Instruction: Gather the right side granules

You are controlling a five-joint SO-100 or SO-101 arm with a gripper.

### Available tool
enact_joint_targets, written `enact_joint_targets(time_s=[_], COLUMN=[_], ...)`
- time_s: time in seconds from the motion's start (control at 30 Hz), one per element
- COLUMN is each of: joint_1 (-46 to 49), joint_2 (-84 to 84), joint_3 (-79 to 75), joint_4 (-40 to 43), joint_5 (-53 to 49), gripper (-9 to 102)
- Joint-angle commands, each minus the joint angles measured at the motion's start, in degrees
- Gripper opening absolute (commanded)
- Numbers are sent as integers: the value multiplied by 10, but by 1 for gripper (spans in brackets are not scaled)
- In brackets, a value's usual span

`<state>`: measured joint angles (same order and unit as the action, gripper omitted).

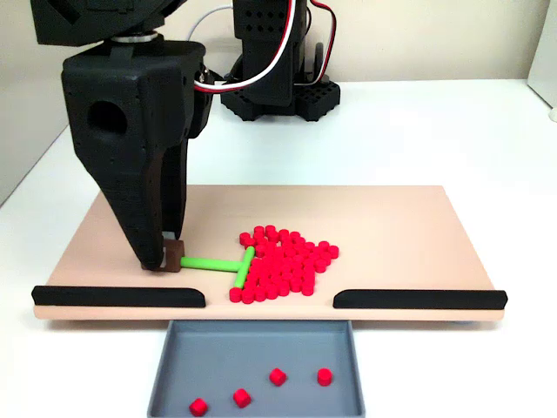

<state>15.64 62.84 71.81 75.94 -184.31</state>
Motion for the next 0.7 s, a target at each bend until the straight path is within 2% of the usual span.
enact_joint_targets(time_s=[0.0, 0.33, 0.53, 0.67], joint_1=[13, 54, 58, 47], joint_2=[11, 41, 56, 74], joint_3=[-6, -6, 4, 6], joint_4=[4, 4, 8, 49], joint_5=[-186, -160, -52, 55], gripper=[0, 0, 0, 0])
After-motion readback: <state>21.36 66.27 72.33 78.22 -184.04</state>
